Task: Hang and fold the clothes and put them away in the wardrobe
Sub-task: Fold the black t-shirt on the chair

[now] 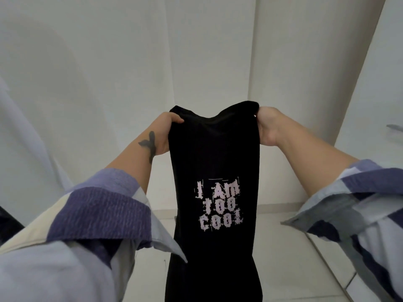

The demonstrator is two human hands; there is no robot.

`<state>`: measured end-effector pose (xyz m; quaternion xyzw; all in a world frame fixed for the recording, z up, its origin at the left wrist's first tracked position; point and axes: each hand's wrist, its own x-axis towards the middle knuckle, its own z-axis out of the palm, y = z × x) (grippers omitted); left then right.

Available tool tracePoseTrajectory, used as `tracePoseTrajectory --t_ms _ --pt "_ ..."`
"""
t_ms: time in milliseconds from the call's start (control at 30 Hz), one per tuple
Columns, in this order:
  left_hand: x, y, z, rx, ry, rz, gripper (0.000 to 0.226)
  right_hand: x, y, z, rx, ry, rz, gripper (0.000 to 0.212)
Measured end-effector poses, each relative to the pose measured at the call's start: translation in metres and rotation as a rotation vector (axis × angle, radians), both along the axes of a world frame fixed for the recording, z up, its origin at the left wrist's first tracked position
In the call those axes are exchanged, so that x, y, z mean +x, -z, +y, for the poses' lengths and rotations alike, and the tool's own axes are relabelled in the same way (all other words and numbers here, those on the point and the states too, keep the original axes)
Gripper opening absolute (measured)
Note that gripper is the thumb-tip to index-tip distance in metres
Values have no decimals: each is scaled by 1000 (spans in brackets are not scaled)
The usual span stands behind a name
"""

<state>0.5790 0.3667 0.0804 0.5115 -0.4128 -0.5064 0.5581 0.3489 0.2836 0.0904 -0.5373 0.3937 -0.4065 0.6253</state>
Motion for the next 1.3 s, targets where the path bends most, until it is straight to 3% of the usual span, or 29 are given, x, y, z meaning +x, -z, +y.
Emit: tracePoseTrajectory --t_ms 233,367,567,1100,1300 --pt "13 5 -65 -37 -114 23 33 33 9 -57 44 82 -92 32" --pt "14 -20 -92 -163 -77 32 37 39 -14 -83 34 98 -236 41" --pt "7 -5 -93 -122 10 4 41 37 8 -87 77 91 -197 39" --pt "-24 280 29 474 19 232 64 1 291 45 627 238 27 35" --pt "-24 346 38 653 -48 262 81 -7 376 50 774 304 134 37"
